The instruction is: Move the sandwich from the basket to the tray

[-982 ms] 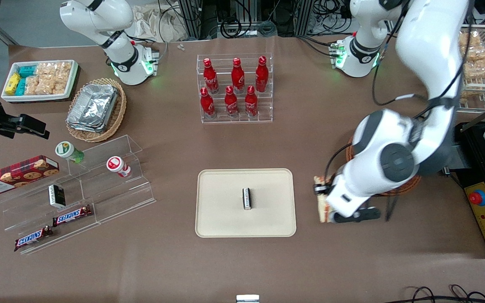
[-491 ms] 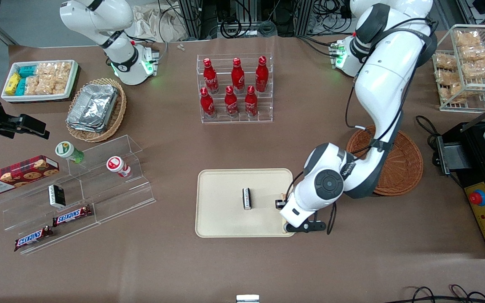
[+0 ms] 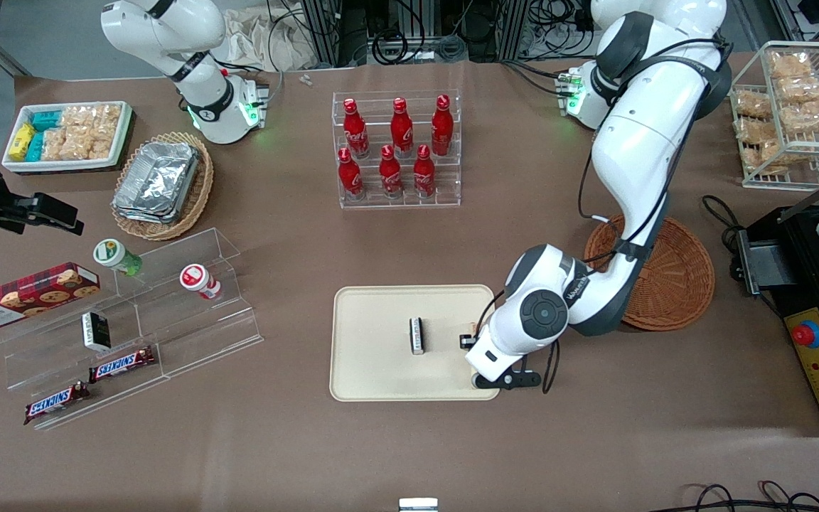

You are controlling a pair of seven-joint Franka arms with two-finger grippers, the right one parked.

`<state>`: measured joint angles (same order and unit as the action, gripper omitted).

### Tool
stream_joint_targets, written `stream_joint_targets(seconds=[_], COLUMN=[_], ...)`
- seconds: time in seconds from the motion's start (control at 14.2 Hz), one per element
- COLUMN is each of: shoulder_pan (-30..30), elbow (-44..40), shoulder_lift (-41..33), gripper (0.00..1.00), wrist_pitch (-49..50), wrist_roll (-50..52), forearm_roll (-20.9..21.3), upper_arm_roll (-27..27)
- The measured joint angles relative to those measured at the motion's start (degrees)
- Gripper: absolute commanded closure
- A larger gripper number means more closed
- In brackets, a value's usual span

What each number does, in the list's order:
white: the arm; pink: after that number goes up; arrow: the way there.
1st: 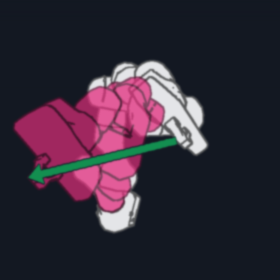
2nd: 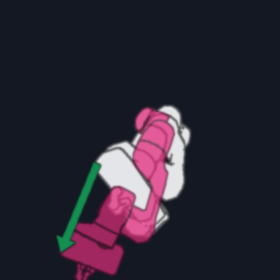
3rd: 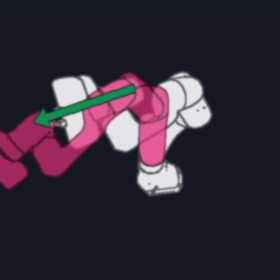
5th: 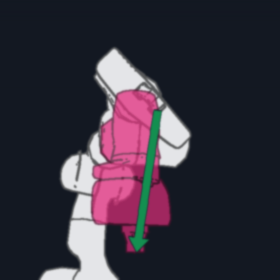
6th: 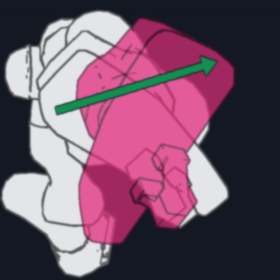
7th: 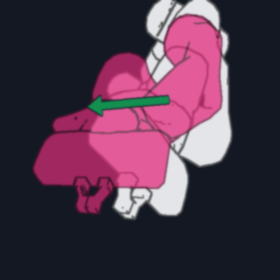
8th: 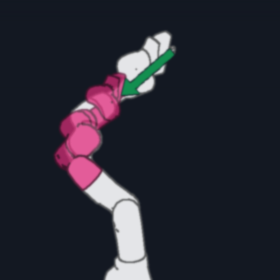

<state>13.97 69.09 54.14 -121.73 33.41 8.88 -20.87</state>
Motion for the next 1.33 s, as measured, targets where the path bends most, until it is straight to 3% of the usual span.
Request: stream_joint_targets(seconds=[0.07,0.63,0.91,1.33], shoulder_pan=[0.15,-1.06,-4.34,-20.24], elbow=[0.37,-0.9,-0.32,20.05], shoulder_lift=[0.22,-3.27,-12.71,-33.23], gripper=[0.01,0.0,0.0,0.0], wrist_pitch=[-0.06,-0.18,11.36,14.04], wrist_roll=[0.2,2.21,5.35,-1.25], forearm_roll=[0.0,0.03,0.59,0.81], upper_arm_roll=[0.0,0.29,2.01,2.99])
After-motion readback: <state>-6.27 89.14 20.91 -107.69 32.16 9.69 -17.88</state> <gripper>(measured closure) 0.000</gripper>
